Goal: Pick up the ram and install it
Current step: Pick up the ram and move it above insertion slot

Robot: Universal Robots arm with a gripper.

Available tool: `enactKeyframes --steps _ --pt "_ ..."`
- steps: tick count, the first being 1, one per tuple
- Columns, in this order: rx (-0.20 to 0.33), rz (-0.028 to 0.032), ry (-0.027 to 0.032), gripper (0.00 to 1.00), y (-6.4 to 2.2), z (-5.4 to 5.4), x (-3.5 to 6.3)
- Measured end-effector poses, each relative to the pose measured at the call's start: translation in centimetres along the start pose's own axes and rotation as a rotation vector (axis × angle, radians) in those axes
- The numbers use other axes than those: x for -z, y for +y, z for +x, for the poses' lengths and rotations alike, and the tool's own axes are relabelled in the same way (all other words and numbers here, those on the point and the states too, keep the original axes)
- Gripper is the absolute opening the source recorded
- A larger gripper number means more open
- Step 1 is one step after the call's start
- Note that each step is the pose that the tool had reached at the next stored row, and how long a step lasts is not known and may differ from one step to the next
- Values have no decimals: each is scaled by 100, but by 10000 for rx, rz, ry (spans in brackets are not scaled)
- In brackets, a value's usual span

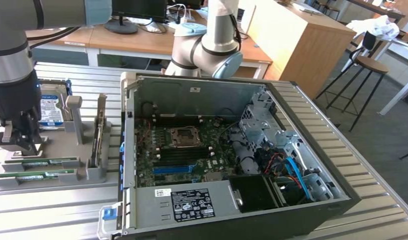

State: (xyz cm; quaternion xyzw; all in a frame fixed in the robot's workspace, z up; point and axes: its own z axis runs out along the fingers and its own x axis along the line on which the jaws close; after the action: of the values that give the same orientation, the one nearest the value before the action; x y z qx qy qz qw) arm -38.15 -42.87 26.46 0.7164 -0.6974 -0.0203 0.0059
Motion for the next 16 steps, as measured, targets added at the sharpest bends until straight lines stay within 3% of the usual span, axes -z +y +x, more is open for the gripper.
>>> enactKeyframes --steps 8,11,16 --pt "-1 0 0 36 2 56 1" --pt "-1 4 0 36 -2 62 -113" --pt "0 5 0 36 -4 64 -160"
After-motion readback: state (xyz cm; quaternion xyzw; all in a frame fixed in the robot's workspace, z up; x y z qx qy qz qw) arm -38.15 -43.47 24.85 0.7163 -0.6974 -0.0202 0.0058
